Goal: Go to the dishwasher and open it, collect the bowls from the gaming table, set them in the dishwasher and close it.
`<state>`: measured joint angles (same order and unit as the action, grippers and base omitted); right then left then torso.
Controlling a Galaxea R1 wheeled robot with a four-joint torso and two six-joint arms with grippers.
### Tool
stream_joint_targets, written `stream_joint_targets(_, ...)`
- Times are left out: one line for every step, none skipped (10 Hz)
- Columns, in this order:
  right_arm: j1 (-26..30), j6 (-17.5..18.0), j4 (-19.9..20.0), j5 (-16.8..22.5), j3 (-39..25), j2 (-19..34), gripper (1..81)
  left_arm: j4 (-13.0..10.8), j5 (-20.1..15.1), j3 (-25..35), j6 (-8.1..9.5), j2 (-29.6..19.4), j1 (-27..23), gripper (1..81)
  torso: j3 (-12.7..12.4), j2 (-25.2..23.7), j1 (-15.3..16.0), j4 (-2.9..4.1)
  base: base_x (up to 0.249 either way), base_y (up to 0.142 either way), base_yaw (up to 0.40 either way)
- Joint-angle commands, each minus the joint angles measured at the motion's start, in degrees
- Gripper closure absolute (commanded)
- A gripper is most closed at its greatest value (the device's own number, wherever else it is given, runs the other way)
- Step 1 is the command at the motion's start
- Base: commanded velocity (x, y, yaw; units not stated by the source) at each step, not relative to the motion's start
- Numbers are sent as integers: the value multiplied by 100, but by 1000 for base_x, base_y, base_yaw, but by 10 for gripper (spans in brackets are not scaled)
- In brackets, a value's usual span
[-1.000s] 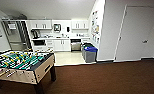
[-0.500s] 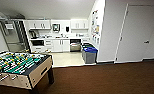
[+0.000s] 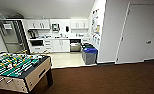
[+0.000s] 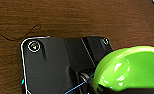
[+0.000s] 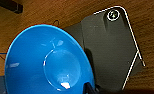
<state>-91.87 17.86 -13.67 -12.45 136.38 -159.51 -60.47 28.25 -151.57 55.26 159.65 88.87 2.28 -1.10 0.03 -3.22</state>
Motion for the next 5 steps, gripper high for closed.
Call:
stream_joint_targets(252,-19,-136,181,-68,66,811,-62,-65,-22,-24,-126,-295,811,0,0,0,0,141,0,0)
stream_joint_targets(243,-19,-136,181,-68,66,811,-62,-65,-22,-24,-126,-296,811,0,0,2,0,141,0,0)
stream_joint_targets(243,-19,-136,181,-60,66,811,-62,-65,-22,-24,-126,-304,811,0,0,2,0,142,0,0)
stream_joint_targets(243,-19,-136,181,-60,66,811,-62,-65,-22,-24,-126,-304,811,0,0,0,0,142,0,0)
stream_joint_targets(243,-19,-136,181,-60,57,811,-62,-65,-22,-24,-134,-295,811,0,0,2,0,143,0,0)
